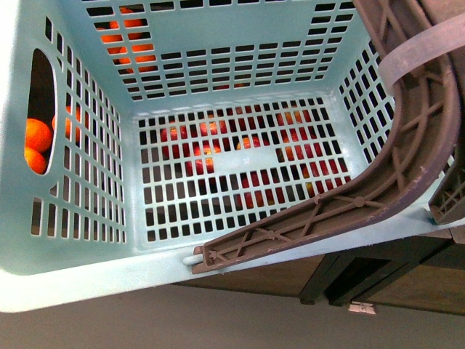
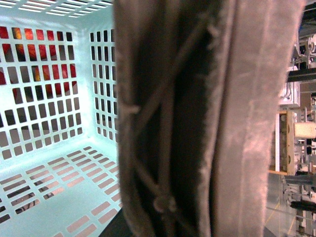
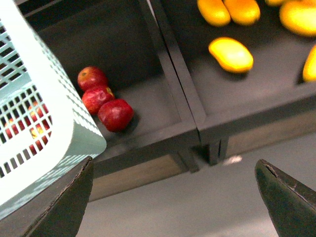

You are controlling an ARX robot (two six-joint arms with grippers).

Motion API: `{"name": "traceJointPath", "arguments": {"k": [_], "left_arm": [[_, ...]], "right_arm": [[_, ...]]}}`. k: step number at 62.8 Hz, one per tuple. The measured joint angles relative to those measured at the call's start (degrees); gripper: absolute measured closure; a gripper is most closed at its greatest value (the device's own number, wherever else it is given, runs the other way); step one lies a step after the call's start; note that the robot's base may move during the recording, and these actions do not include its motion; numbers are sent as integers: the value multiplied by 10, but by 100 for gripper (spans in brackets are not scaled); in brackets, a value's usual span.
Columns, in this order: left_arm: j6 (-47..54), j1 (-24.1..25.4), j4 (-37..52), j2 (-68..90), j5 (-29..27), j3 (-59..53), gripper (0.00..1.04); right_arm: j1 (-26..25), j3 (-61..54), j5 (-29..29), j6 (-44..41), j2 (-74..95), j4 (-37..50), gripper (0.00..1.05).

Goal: Pick mango and avocado into basket

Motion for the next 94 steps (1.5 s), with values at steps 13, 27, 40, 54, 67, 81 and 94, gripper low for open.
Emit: {"name": "traceJointPath", "arguments": {"k": [13, 27, 40, 54, 67, 81, 94], "left_arm": [[0, 0, 0, 0, -1, 0, 91], [0, 0, 0, 0, -2, 0, 91], [0, 0, 0, 0, 0, 0, 91], [0, 0, 0, 0, -1, 0, 91], [1, 0, 0, 0, -2, 0, 91], [0, 0, 0, 0, -1, 0, 91], [0, 0, 0, 0, -1, 0, 91]], "right_arm": [[-245, 45, -195, -59, 132, 102, 9], [-424, 110, -217, -222, 386, 285, 9], [-438, 169, -217, -369, 607, 398, 9], [-394, 247, -235, -486, 805, 424, 9], [-336, 373, -230, -582, 991, 403, 9], [-294, 494, -217, -637, 1117, 369, 9], [-267, 603, -208, -654, 1193, 318, 9]]}}
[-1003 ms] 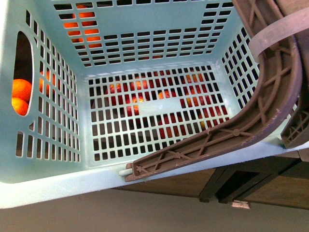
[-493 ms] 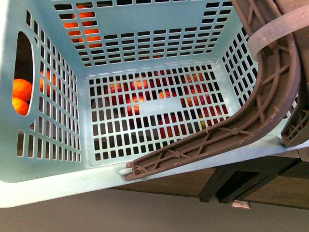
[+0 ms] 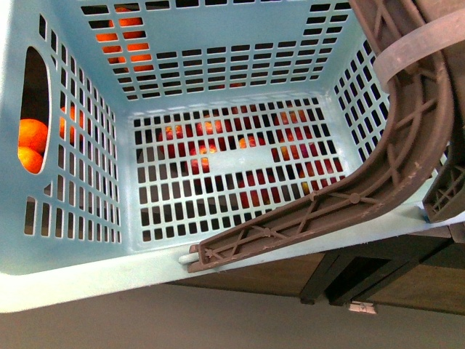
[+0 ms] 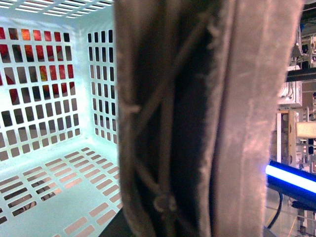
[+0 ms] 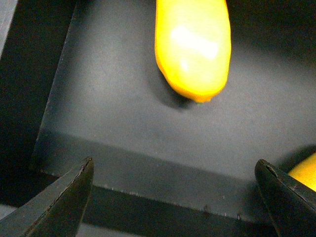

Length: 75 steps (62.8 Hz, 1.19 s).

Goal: Pick mango and avocado into basket

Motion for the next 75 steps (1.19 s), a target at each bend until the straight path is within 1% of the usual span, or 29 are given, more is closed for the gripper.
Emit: {"name": "traceJointPath", "arguments": {"k": [21, 32, 58, 75], "left_arm": [[0, 0, 0, 0, 0, 0, 91], [0, 0, 0, 0, 0, 0, 91], [0, 0, 0, 0, 0, 0, 91], [0, 0, 0, 0, 0, 0, 91]], "right_arm": [[35, 165, 16, -1, 92, -66, 9], [47, 228, 20, 3, 130, -92, 9], [64, 342, 41, 24, 215, -131, 9], [65, 386, 47, 38, 249, -145, 9]]}}
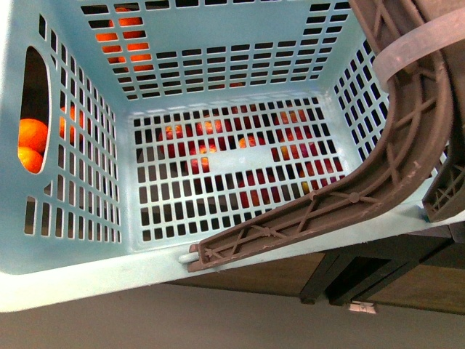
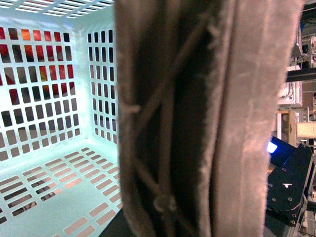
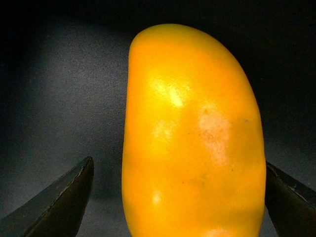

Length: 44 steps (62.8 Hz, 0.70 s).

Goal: Pick mango and avocado into basket

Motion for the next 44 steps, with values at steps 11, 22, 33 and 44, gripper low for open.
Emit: {"name": "traceJointPath", "arguments": {"k": [11, 22, 33, 44], "left_arm": [[0, 0, 0, 0, 0, 0, 91], [0, 0, 0, 0, 0, 0, 91], [0, 0, 0, 0, 0, 0, 91], [0, 0, 0, 0, 0, 0, 91]], "right_arm": [[0, 8, 1, 8, 7, -1, 27], [0, 8, -4, 20, 7, 4, 44], [-1, -14, -10, 35, -1, 25, 45], [-6, -91, -38, 54, -47, 74, 45]]}}
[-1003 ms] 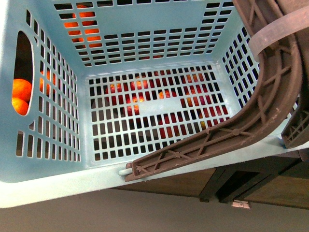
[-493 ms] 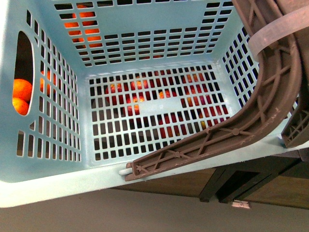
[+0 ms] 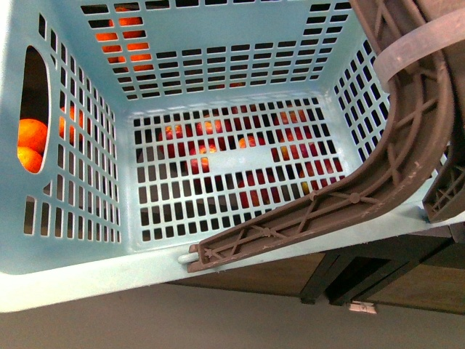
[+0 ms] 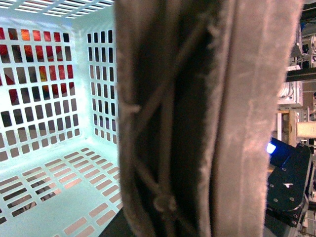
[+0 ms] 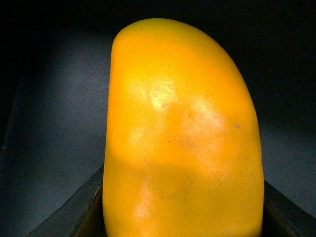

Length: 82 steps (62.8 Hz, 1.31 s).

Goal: Pick mango and avocado into basket

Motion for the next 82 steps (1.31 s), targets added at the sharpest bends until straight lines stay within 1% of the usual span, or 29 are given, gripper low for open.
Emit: {"name": "traceJointPath", "arguments": {"k": [14, 24, 30, 37, 46, 53, 60, 72, 82], "left_arm": [[0, 0, 0, 0, 0, 0, 91], [0, 0, 0, 0, 0, 0, 91], [0, 0, 0, 0, 0, 0, 91], [0, 0, 0, 0, 0, 0, 91], [0, 0, 0, 0, 0, 0, 91], [0, 0, 0, 0, 0, 0, 91], [0, 0, 0, 0, 0, 0, 91], [0, 0, 0, 0, 0, 0, 91], [0, 0, 0, 0, 0, 0, 91]], "right_arm": [[-13, -152, -39, 30, -133, 99, 45], [-17, -305, -81, 78, -288, 191, 45], [-16, -383, -96, 93, -372, 223, 45], [-9, -459, -95, 91, -466, 227, 45], [8, -526, -103, 102, -575, 217, 45], [51, -560, -97, 126, -699, 203, 45], [127, -570, -64, 157, -787, 196, 45], [222, -574, -12, 167, -800, 203, 45], [271, -573, 16, 184, -776, 214, 45]]}}
